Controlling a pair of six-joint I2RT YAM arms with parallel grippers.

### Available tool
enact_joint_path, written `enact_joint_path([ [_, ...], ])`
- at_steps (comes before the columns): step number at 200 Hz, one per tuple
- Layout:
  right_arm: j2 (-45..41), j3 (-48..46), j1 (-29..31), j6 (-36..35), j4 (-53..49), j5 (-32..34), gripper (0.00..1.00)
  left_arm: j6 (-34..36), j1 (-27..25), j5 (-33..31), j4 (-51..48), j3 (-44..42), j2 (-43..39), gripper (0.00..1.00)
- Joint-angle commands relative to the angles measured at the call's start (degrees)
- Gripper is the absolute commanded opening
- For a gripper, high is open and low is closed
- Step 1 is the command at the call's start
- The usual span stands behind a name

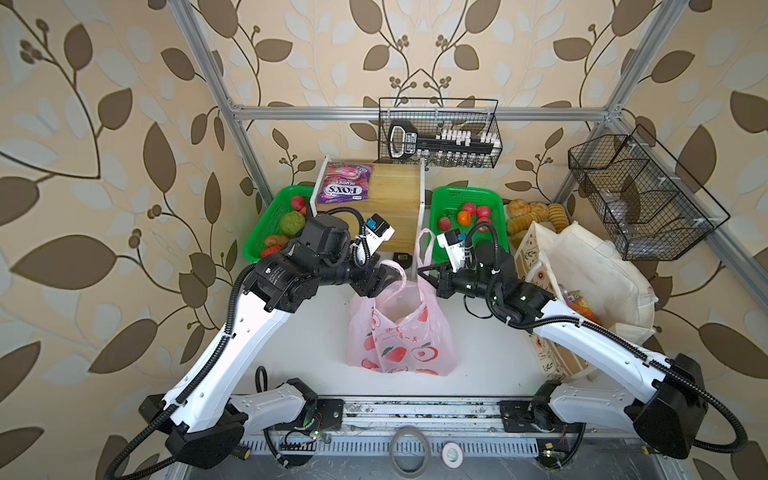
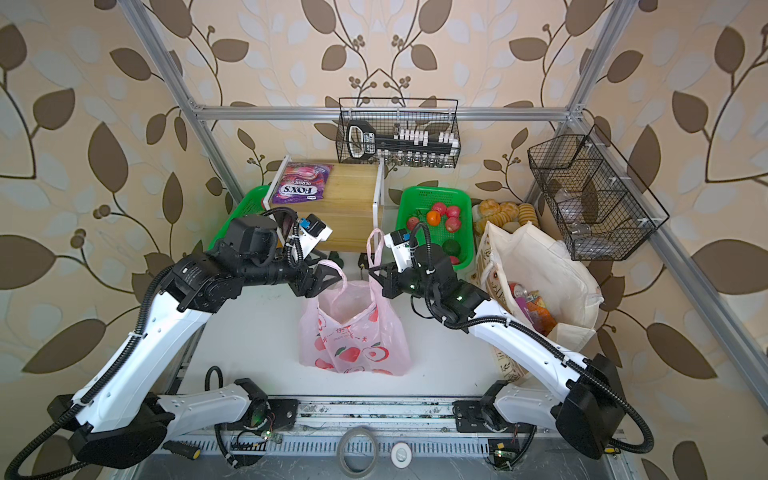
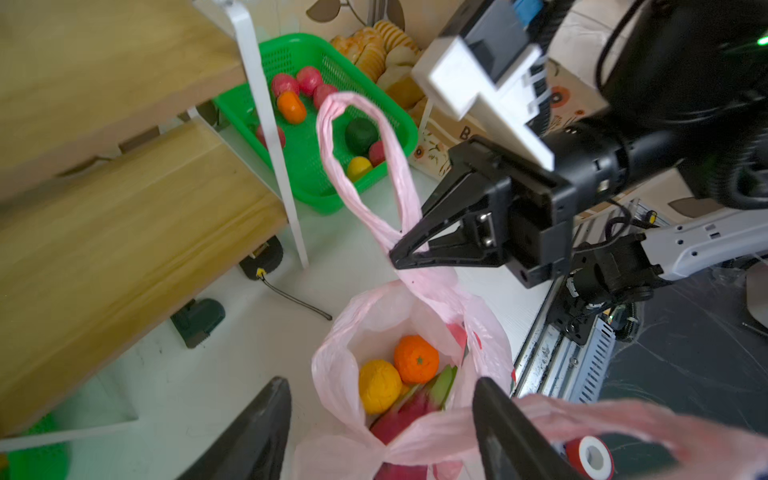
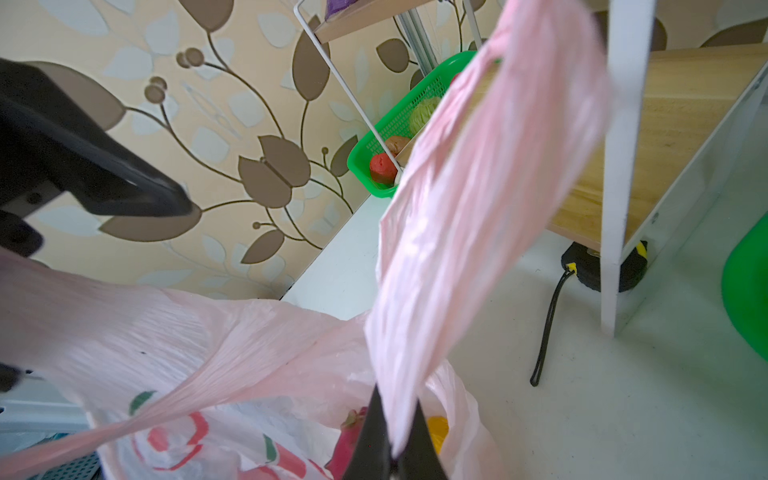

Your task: Place the mixed food into the grocery bags and tie them

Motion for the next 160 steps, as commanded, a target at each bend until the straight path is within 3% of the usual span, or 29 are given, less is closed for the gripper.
enact_joint_path([
  [1,-1.25,2.37,0.06,-0.18,-1.05,0.82,0.00,-2.47,-0.41,1.35,-2.84,-1.24,-1.46,0.79],
  [58,-0.20,4.10,-2.47,-0.45,-3.03,-0.34,0.00,-0.82,-0.56,5.45,-10.72,-1.66,-7.43,0.94],
  [118,0.73,4.97,-1.93,-0.10,-3.27,-1.37,0.00,-0.92,-0.56,9.02,-11.34,8.22,-4.45,0.91],
  [160,0.73,5.35,-1.28,0.00,-3.31,-1.38,0.00,-3.50,-0.52,-7.09,-12.31,7.77,1.26,0.85],
])
